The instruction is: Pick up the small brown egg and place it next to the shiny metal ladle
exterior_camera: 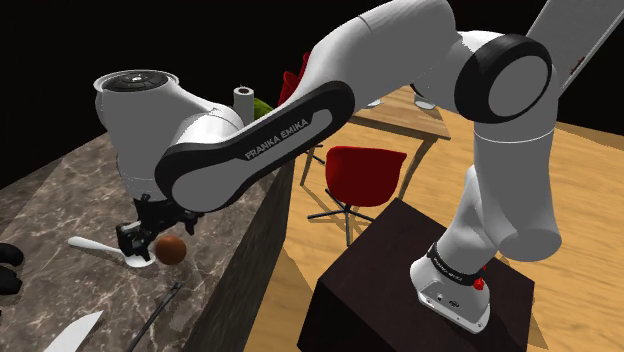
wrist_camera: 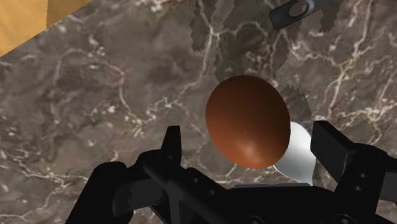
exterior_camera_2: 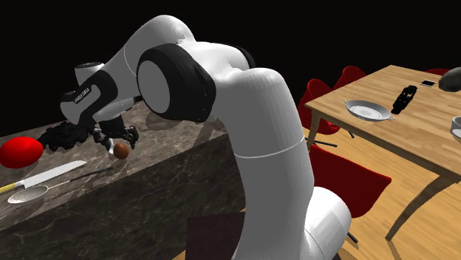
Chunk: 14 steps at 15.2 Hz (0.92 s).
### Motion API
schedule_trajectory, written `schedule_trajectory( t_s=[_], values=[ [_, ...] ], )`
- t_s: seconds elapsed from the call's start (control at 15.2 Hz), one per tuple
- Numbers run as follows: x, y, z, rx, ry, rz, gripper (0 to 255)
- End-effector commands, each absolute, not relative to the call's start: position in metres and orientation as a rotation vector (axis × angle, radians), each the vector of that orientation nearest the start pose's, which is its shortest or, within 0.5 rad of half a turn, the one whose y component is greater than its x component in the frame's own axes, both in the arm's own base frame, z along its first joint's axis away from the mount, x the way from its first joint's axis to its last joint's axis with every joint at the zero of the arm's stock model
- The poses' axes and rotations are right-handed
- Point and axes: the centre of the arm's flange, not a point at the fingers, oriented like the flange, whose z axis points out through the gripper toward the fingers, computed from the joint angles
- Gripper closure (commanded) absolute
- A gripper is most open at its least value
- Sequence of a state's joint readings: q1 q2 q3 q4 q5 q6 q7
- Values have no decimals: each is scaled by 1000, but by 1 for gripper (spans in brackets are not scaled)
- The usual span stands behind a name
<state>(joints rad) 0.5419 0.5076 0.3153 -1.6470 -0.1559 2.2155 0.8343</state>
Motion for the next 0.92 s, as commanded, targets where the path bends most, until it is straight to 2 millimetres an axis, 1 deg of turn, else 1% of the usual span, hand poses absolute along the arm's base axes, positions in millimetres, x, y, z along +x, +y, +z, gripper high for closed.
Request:
schedule_trajectory(
  t_s=[0.0, 0.07, 0.26, 0.33, 0.86],
  values=[
    [473, 497, 339, -3059, -103, -66, 0],
    [473, 497, 339, -3059, -103, -66, 0],
    [471, 494, 378, -3059, -103, -66, 0],
    [471, 493, 389, -3059, -103, -66, 0],
    [471, 493, 389, -3059, -103, -66, 0]
  ],
)
